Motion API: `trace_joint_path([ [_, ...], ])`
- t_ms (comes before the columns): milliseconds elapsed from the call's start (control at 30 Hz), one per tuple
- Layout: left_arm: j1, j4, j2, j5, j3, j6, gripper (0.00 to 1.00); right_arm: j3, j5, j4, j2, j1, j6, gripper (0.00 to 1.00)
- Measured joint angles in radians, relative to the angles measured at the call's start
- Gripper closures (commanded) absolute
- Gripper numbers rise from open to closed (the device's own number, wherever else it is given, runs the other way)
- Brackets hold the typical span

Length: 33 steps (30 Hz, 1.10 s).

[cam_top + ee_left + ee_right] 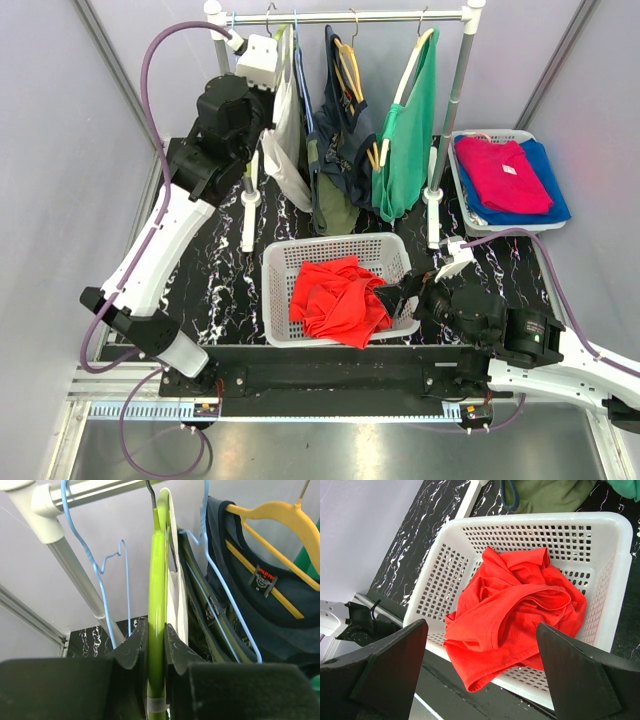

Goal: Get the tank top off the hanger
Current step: Pick up the hanger from the clothesline.

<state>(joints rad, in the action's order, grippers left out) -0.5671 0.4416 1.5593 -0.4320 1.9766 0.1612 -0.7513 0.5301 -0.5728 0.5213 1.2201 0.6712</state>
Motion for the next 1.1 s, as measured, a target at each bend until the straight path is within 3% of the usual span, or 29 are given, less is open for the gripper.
trace_joint_path([
  [567, 0.000, 0.114, -0.313, 0.108, -0.127, -0.003, 1.00, -0.060, 0.003, -0.008, 0.013, 0.000, -0.012, 0.00],
  [900, -0.009, 0.163, -0.485, 0.478, -0.124, 0.048, 1.00, -0.096, 0.009, -0.027, 0.021, 0.000, -0.021, 0.00],
  [1100, -0.015, 0.162, -0.522, 0.657, -0.034, 0.054, 1.00, -0.097, 0.014, -0.049, -0.006, 0.000, -0.018, 0.00],
])
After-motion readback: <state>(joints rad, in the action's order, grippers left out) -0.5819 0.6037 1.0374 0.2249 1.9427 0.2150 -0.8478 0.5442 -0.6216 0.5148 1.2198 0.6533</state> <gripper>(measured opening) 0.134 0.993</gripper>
